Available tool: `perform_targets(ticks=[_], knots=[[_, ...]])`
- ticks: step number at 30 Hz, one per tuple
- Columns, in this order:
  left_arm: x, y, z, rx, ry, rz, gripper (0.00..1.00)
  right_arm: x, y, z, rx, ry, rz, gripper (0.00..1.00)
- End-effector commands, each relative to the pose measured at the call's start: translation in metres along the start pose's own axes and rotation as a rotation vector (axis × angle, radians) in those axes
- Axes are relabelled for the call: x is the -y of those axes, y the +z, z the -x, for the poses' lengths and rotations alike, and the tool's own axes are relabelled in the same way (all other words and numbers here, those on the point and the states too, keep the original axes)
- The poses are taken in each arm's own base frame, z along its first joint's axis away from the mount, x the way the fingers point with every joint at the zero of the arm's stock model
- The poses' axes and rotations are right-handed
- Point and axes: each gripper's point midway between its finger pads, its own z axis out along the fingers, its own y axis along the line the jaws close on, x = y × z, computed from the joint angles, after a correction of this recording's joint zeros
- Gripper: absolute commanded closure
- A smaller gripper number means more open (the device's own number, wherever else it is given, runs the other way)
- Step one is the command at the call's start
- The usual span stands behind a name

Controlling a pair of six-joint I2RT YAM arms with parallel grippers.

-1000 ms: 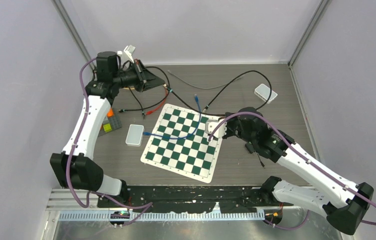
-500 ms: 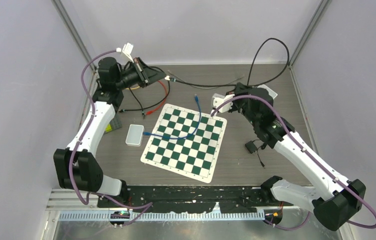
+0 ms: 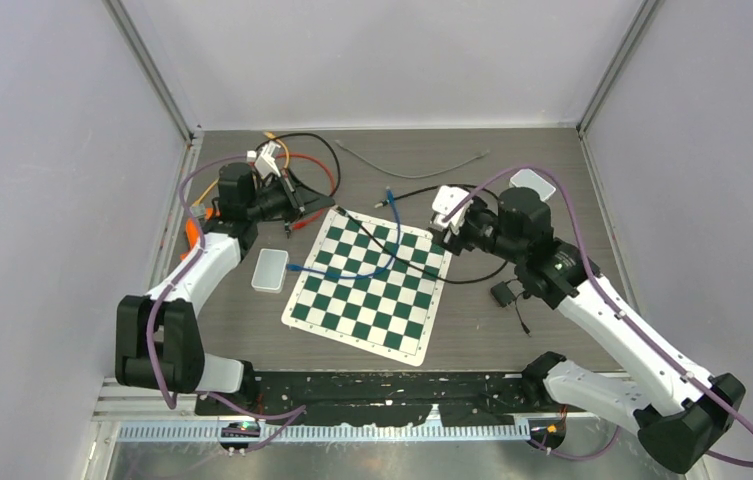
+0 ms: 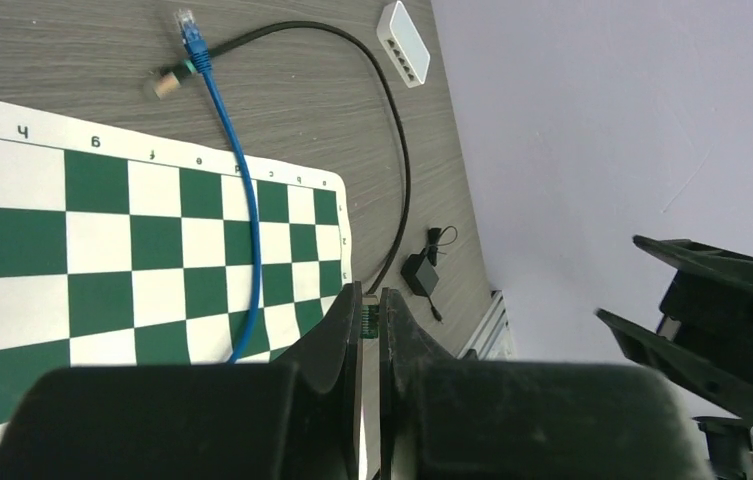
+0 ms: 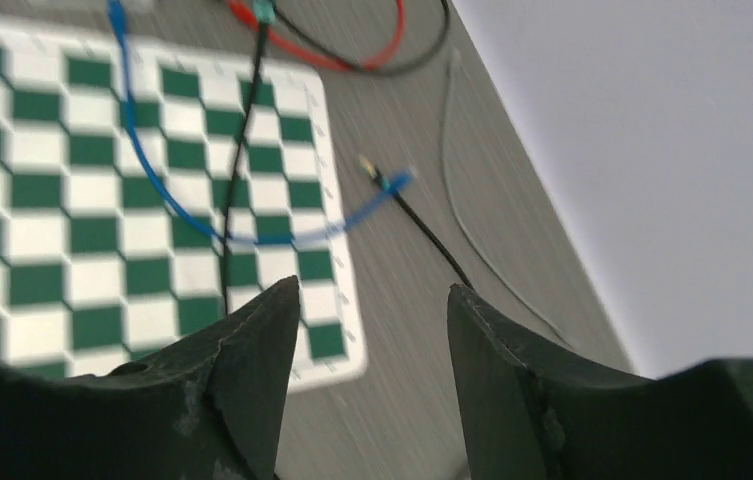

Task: Insert the plug into the switch port
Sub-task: Pick up the connector from the center of the board.

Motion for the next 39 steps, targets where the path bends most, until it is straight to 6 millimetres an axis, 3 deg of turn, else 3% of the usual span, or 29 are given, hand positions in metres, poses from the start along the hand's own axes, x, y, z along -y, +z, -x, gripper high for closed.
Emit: perform_targets(ticks=[1,10,16,20,23,29,36,39], knots=[[0.021,-0.006,0.012,0.06,0.084,-0.074,1.0,-0.019,0.032,0.07,0.284,0.416,0.155,0.41],[0.015,-0.009,-0.004,0.045,0.031,-0.082,1.0,-0.041,0.108,0.087,0.437,0.471,0.244,0.42],[0.017,-0.011,-0.007,0.047,0.011,-0.098,1.0,-0.071,0.164,0.075,0.35,0.483,0.291,0.45],[0.017,-0.013,-0.009,0.048,0.005,-0.097,1.0,-0.075,0.184,0.069,0.328,0.423,0.215,0.51],[0.017,-0.015,-0.012,0.046,0.0,-0.096,1.0,-0.076,0.193,0.066,0.33,0.402,0.185,0.55],[0.017,-0.016,-0.014,0.04,-0.005,-0.091,1.0,-0.079,0.196,0.069,0.366,0.368,0.152,0.77],[0.013,-0.017,-0.017,0.027,-0.012,-0.067,1.0,-0.077,0.192,0.076,0.408,0.338,0.124,0.84],[0.011,-0.018,-0.018,0.027,-0.006,-0.056,1.0,-0.078,0.192,0.078,0.41,0.332,0.132,0.76]])
